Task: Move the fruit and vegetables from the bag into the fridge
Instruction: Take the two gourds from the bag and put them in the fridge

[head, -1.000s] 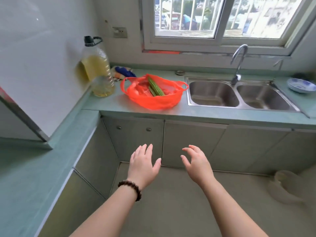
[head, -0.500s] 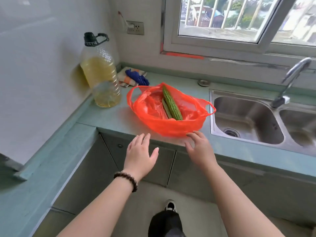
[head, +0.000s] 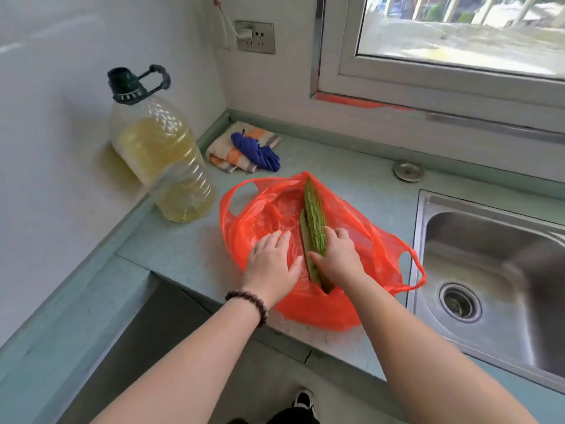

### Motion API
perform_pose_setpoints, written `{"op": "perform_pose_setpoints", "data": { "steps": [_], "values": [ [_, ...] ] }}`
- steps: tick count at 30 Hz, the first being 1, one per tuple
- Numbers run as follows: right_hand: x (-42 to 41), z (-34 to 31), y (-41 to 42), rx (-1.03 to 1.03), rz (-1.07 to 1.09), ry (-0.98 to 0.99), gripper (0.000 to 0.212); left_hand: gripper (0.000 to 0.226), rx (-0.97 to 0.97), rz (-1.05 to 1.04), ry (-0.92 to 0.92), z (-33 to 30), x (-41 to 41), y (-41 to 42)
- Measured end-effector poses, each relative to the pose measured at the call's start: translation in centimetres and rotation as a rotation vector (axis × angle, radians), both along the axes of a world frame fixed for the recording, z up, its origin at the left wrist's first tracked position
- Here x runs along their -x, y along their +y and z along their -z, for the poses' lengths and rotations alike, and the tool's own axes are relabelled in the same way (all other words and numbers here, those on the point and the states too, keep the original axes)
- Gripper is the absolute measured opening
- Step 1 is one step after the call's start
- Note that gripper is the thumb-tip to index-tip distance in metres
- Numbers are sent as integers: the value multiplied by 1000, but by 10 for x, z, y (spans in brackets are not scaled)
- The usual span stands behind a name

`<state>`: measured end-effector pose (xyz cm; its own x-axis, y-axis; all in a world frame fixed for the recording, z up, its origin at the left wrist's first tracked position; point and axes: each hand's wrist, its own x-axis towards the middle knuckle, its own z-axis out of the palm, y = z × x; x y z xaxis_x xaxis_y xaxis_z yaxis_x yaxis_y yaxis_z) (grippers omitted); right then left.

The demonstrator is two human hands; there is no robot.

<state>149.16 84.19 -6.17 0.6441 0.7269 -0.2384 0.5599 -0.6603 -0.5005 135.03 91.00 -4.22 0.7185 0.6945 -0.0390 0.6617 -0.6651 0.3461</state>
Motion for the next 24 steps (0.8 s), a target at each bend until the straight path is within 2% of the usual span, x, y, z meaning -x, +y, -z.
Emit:
{"op": "perform_pose_setpoints", "data": {
  "steps": [4, 7, 11, 14, 19, 24],
  "values": [
    [-9, 16, 14, 62, -34, -13, 73, 60, 42, -2, 16, 13, -19, 12],
    [-15, 23, 15, 12, -2, -16, 62, 57, 38, 7, 19, 22, -37, 19],
    [-25, 27, 11, -49, 62, 90, 65, 47, 52, 3, 56, 40, -64, 24],
    [-28, 26, 7, -68, 87, 97, 66, 40, 57, -28, 121, 54, -78, 26],
    [-28, 28, 5, -77, 117, 105, 66, 46, -15, -109, 141, 69, -88, 28],
    [-28, 29, 7, -66, 157, 102, 67, 53, -3, -162, 109, 77, -88, 34]
  ]
}}
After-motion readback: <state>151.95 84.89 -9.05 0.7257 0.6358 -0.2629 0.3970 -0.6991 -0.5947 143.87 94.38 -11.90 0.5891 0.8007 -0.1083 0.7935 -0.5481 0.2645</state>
